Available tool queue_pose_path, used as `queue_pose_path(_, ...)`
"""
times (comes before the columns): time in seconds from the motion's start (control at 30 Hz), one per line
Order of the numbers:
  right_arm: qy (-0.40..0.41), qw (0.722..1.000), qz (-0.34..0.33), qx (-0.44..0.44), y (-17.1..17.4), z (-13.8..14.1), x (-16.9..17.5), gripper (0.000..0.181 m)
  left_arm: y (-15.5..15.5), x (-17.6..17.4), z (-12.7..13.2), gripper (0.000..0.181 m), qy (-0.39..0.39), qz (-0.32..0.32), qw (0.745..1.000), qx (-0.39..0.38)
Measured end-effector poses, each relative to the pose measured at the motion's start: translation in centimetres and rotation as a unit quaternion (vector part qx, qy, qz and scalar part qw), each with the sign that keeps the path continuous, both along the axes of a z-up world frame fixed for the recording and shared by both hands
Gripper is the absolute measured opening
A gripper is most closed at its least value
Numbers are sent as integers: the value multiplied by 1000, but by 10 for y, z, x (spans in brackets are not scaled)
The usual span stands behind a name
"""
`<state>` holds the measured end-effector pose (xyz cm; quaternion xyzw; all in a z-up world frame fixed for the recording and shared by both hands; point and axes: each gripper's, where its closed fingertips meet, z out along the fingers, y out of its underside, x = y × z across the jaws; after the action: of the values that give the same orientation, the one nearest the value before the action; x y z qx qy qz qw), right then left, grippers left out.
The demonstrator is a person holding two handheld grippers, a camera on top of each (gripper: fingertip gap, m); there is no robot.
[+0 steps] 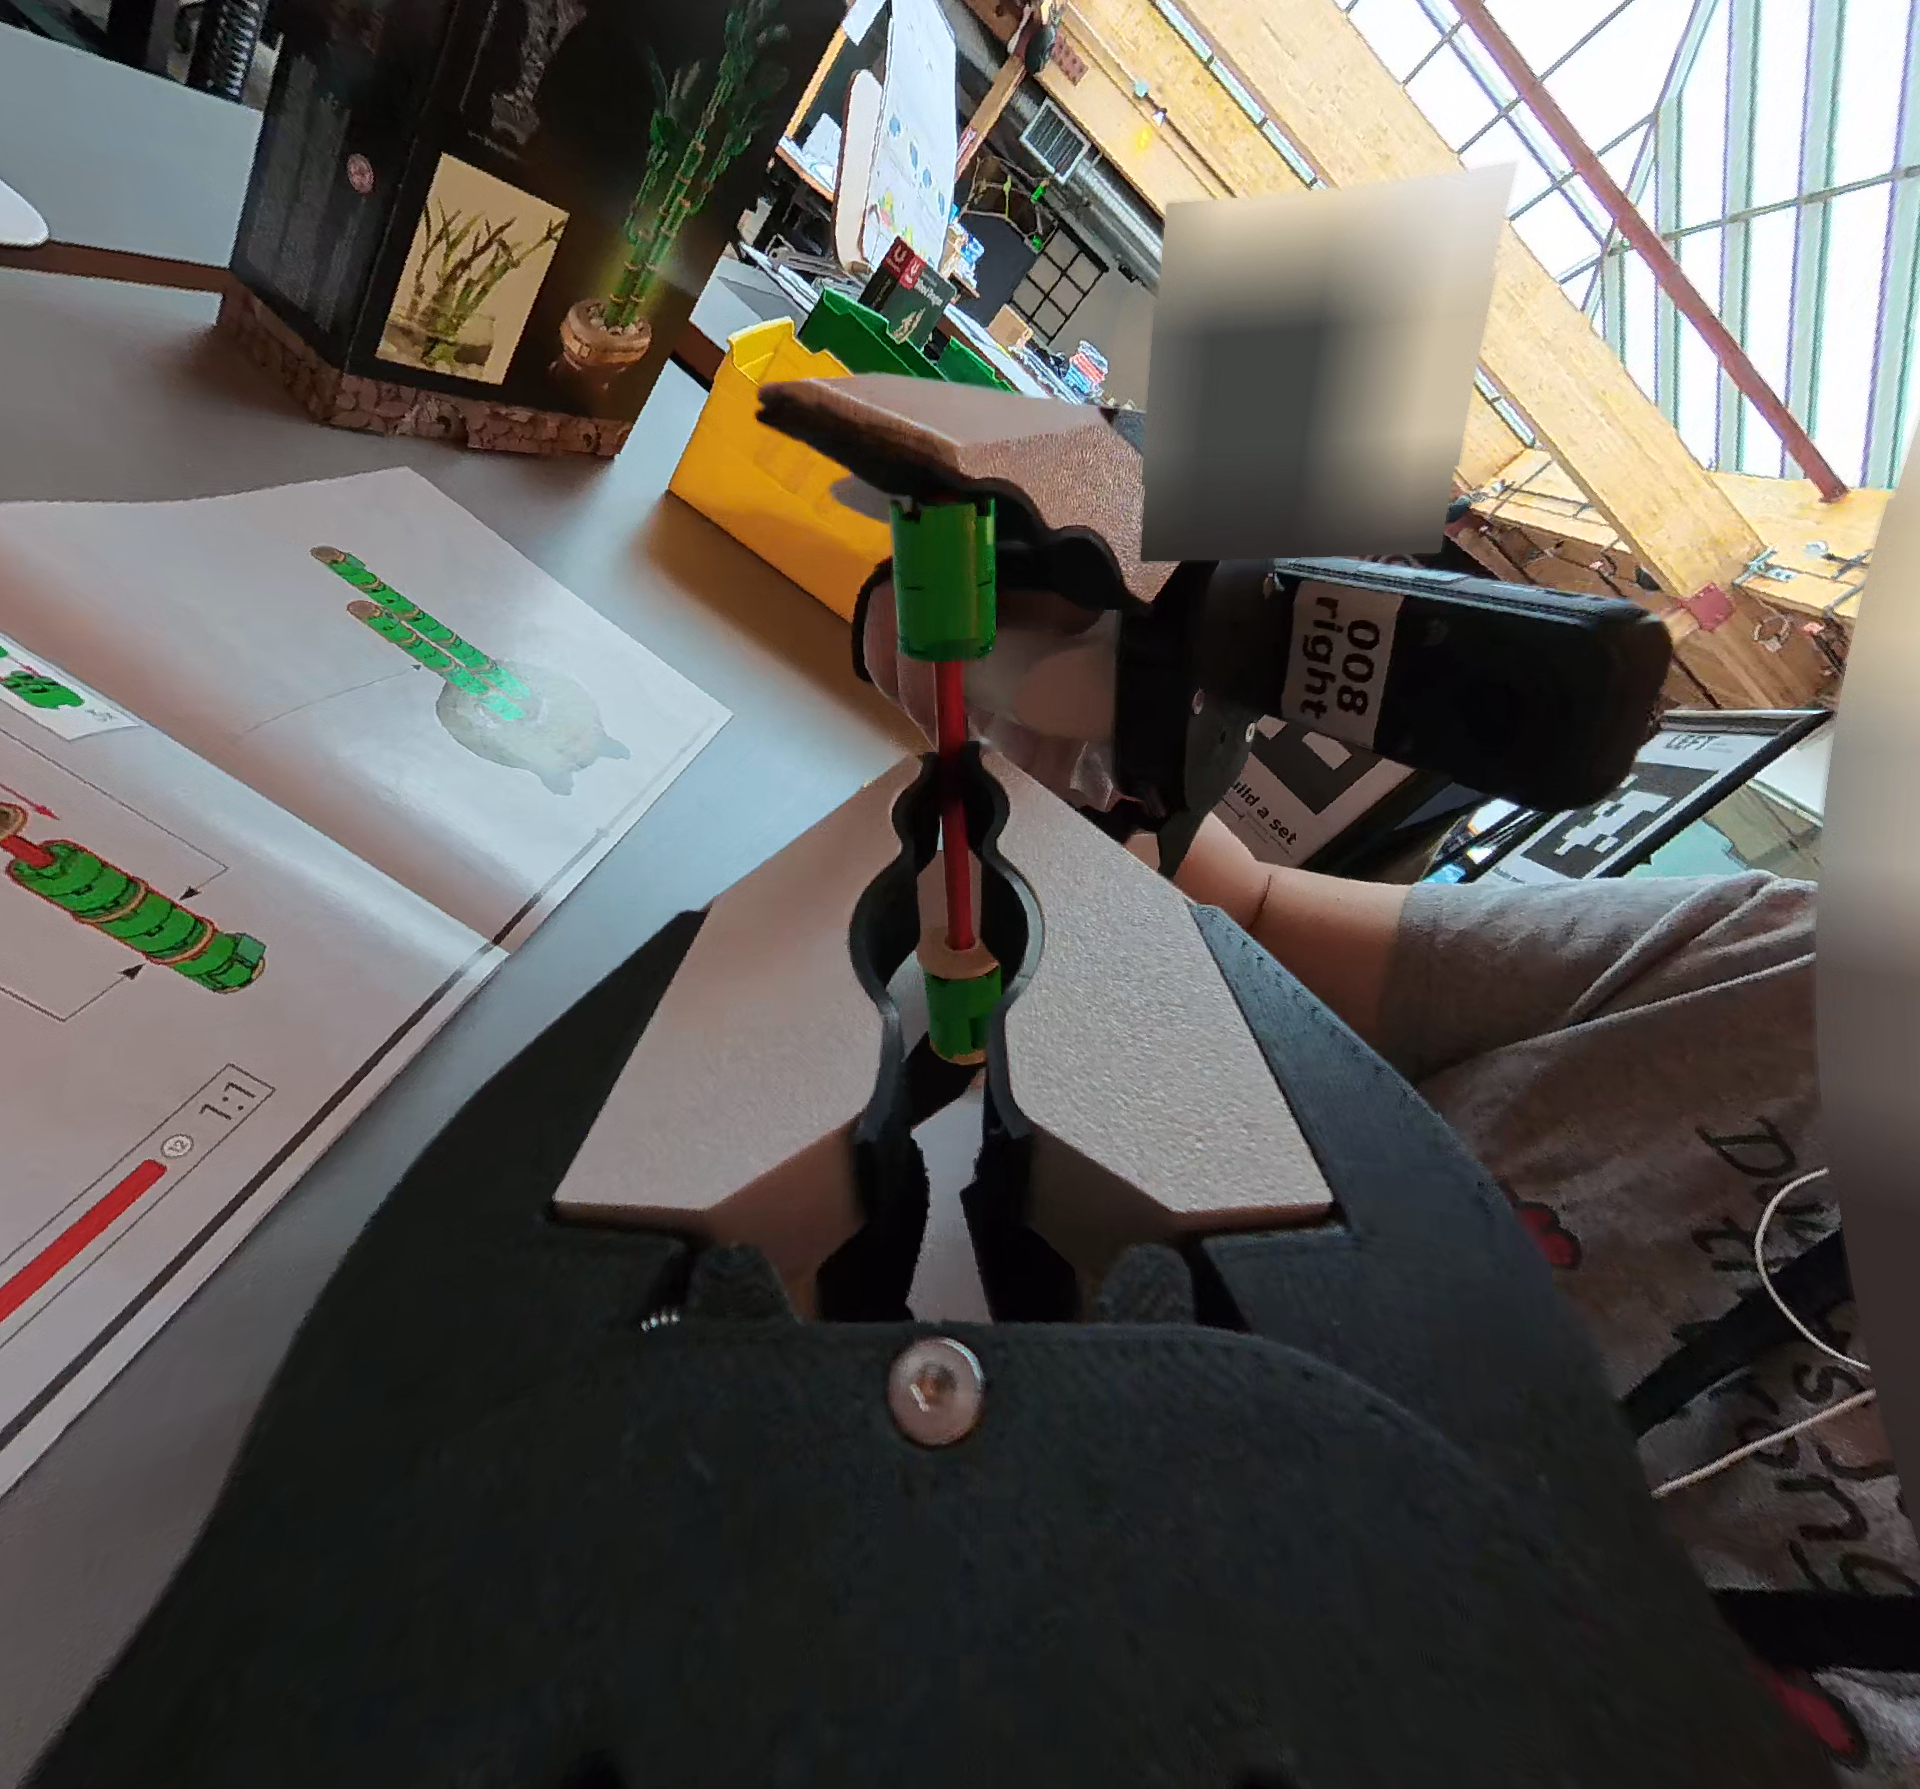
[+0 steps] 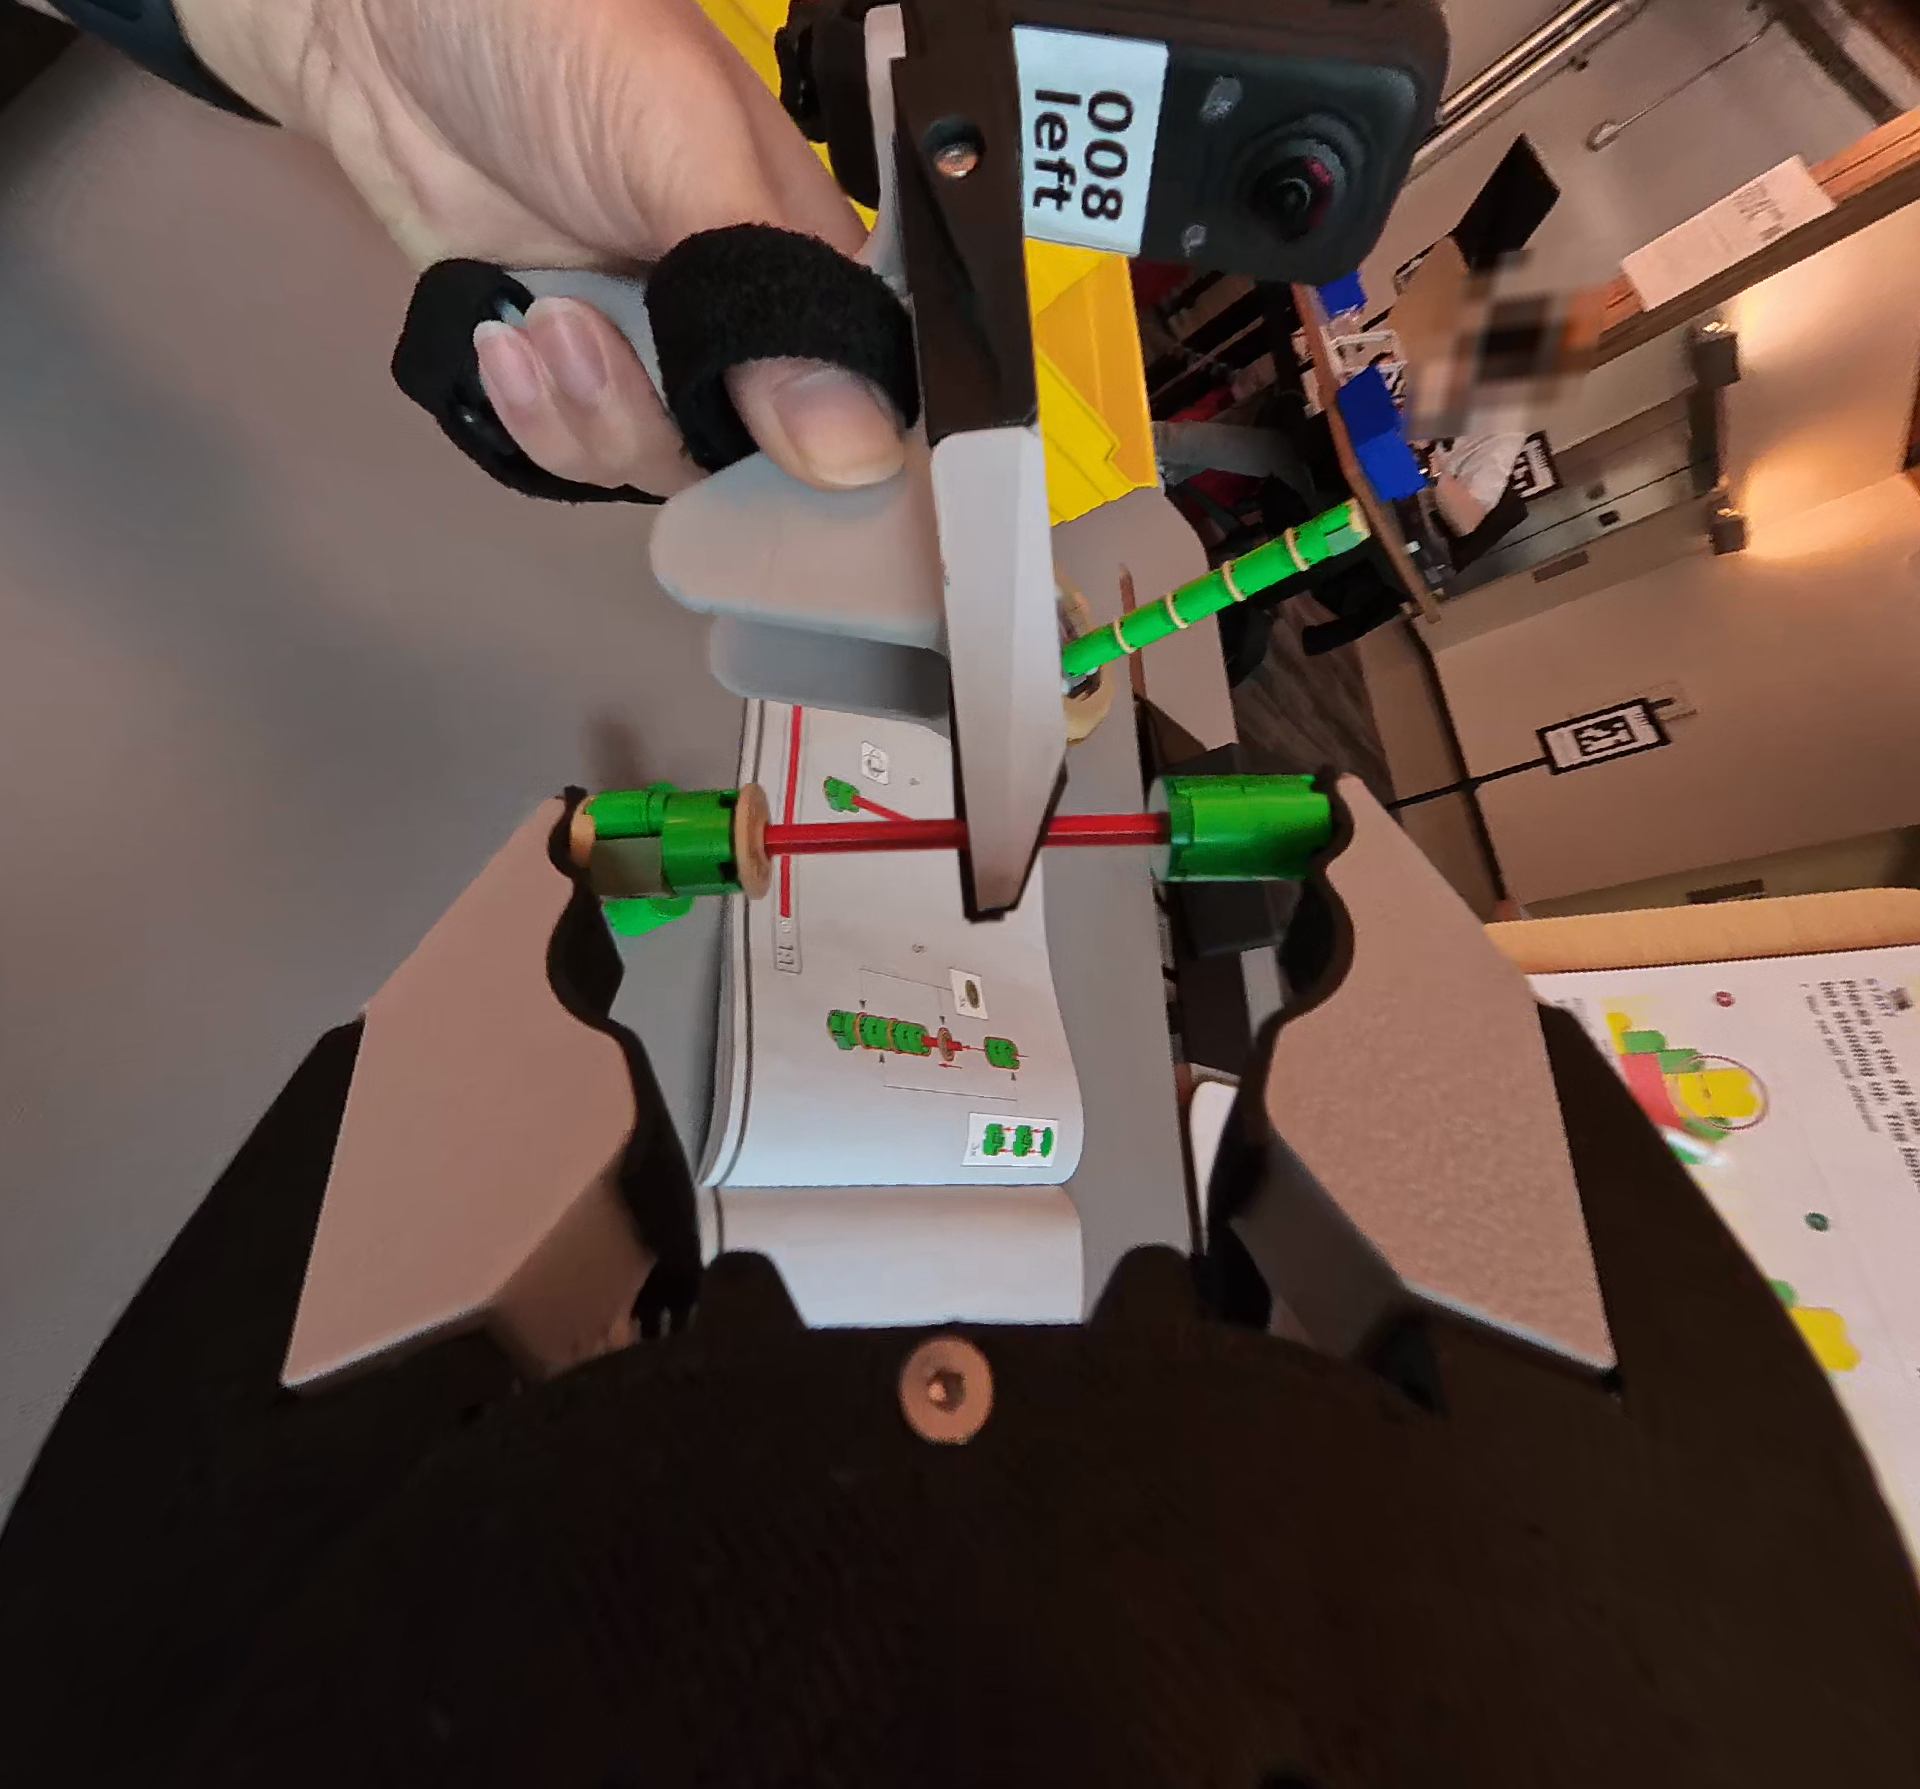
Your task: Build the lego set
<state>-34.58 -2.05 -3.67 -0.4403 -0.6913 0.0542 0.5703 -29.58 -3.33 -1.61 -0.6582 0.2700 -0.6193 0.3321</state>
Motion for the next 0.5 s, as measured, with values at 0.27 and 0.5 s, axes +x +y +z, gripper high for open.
queue_pose_path(0.27, 25, 999, 13, 24, -3, 13, 3, 132, -13, 7, -1, 2, 21, -33, 999, 33)
queue_pose_path(0.5, 66, 995, 0, 72, -1, 33, 3, 136, -13, 2, 11, 1, 4, -15, 998, 56)
